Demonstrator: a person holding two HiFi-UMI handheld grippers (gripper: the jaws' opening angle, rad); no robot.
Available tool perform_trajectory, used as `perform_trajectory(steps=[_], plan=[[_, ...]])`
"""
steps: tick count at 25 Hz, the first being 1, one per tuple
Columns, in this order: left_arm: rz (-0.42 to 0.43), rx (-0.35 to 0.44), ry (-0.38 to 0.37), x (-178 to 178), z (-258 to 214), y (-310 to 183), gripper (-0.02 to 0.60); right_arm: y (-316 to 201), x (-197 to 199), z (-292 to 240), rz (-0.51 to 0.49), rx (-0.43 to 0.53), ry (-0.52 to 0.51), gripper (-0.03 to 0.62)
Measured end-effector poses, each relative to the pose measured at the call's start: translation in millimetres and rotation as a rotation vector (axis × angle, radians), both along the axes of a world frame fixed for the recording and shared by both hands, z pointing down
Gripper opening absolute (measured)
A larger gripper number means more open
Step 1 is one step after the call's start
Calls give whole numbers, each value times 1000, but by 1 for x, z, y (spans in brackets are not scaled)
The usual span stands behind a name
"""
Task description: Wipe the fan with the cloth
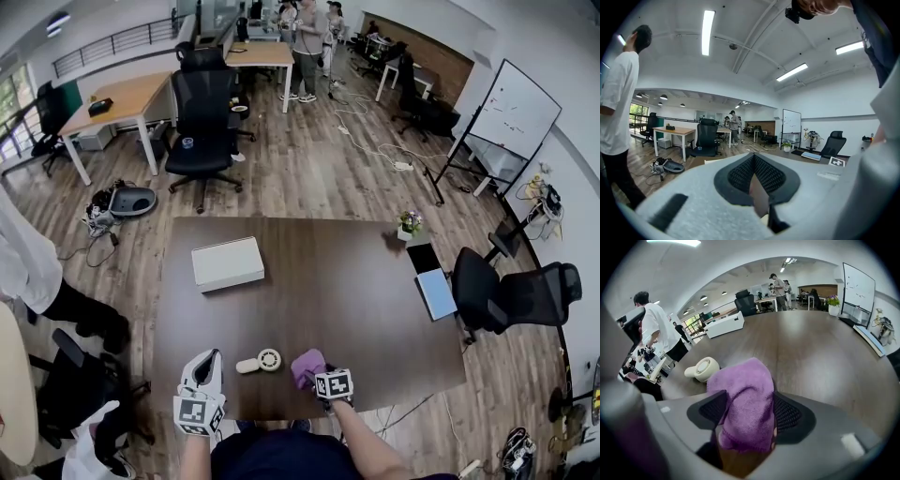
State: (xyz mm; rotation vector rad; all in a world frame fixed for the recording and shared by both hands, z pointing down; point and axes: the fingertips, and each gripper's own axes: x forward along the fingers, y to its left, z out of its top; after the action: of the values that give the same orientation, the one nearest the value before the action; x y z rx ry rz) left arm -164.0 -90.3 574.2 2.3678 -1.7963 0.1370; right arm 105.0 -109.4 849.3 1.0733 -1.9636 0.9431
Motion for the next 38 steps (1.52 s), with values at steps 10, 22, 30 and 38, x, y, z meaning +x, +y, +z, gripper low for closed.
perform_trajectory(steps=[10, 22, 30, 38], plan=[[0, -90, -23, -7, 46, 4, -3, 1, 4, 5, 25, 25, 72, 149], [201, -352, -191, 18, 154, 9, 91, 1, 4, -8, 37, 52, 53, 127], [430, -560, -360, 39, 225, 20, 229, 8, 2, -14, 19, 63, 34, 129], [533, -635, -449, 45, 259, 11, 257, 17, 1, -11, 6, 49, 48, 129]])
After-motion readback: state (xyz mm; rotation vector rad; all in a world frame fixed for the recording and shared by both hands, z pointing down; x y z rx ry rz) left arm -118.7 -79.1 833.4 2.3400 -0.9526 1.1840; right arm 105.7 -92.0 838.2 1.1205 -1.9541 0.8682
